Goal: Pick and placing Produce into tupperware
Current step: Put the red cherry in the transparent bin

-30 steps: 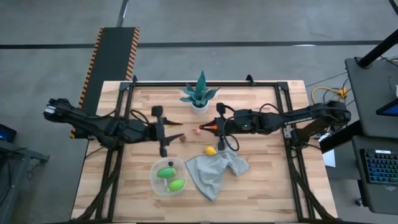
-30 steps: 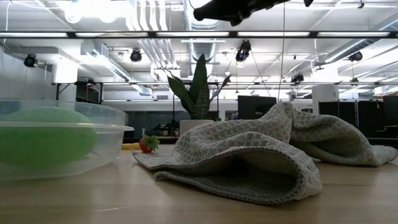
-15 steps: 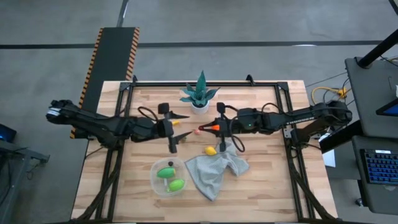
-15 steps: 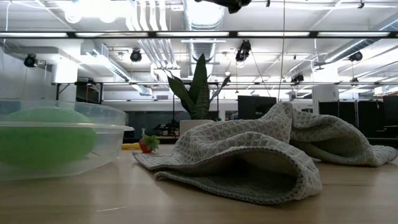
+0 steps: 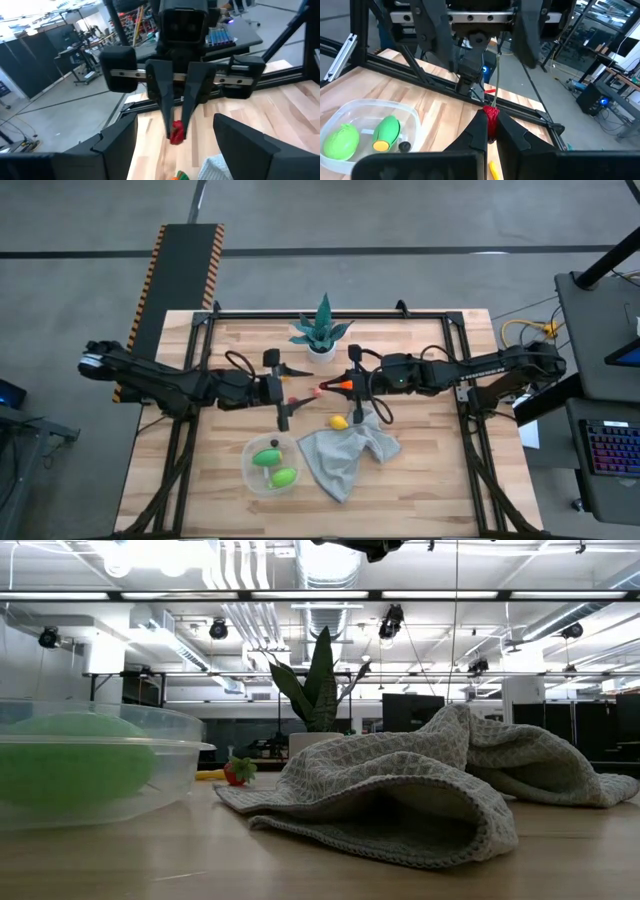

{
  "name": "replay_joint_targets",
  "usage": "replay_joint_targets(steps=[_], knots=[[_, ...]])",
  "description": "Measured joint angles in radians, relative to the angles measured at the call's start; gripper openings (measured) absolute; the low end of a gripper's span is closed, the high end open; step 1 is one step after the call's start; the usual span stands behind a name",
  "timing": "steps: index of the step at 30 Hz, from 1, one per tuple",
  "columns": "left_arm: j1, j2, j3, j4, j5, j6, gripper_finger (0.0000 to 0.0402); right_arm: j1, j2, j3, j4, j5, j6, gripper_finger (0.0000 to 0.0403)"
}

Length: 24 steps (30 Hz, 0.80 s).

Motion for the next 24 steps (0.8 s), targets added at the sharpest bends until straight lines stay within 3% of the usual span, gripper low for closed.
replay_joint_targets(steps=[10, 24], knots=[[0.005, 0.030, 0.000, 0.061, 0.009, 0.025, 0.0216, 0.000, 0.000, 0.000, -0.002, -0.002, -0.006, 0.0013], [0.033, 0.061, 0.000, 0.075, 0.011, 0.026, 0.0214, 0.000, 0.000, -0.001, -0.007, -0.004, -0.007, 0.0013]])
